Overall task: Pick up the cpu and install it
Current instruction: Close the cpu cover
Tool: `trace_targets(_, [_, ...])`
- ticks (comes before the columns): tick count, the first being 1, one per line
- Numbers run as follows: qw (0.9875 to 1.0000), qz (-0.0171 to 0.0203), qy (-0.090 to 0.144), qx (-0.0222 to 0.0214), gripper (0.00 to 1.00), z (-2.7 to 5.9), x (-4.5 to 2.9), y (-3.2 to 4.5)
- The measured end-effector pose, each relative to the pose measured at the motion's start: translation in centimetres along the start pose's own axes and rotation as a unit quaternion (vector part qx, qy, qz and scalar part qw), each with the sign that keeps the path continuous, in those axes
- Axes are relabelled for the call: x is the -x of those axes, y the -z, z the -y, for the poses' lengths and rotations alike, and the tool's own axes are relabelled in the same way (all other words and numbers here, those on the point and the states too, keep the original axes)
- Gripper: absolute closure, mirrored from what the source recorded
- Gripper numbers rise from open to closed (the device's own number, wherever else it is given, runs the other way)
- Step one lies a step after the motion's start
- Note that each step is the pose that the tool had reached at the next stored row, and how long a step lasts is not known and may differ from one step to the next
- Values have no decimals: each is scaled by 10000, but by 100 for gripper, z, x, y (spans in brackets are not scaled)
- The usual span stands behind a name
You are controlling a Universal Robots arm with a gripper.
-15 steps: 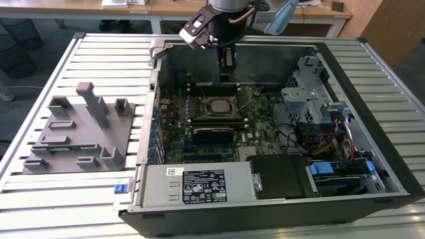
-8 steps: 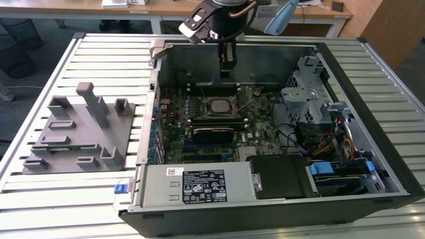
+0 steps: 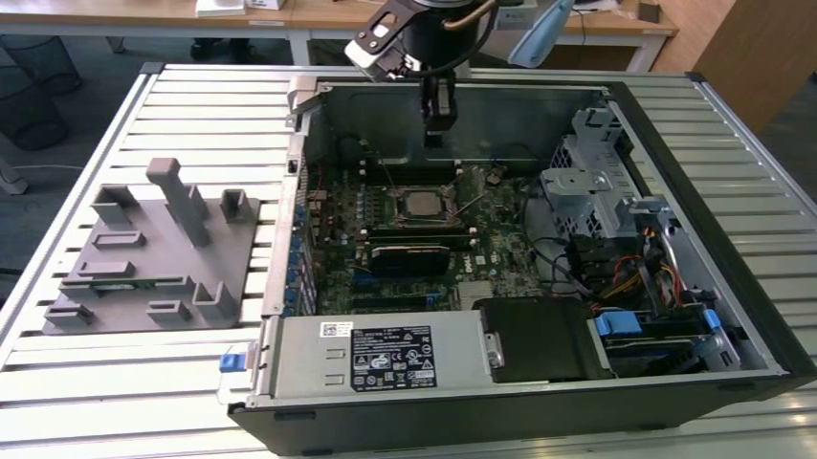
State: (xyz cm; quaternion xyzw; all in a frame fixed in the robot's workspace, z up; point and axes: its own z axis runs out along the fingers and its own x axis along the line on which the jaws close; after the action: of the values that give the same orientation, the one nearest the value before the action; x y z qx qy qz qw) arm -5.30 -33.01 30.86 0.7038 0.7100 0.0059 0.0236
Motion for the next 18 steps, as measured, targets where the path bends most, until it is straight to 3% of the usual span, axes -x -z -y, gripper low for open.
trace_targets(18, [10000, -8, 0, 0, 89, -231, 2, -20])
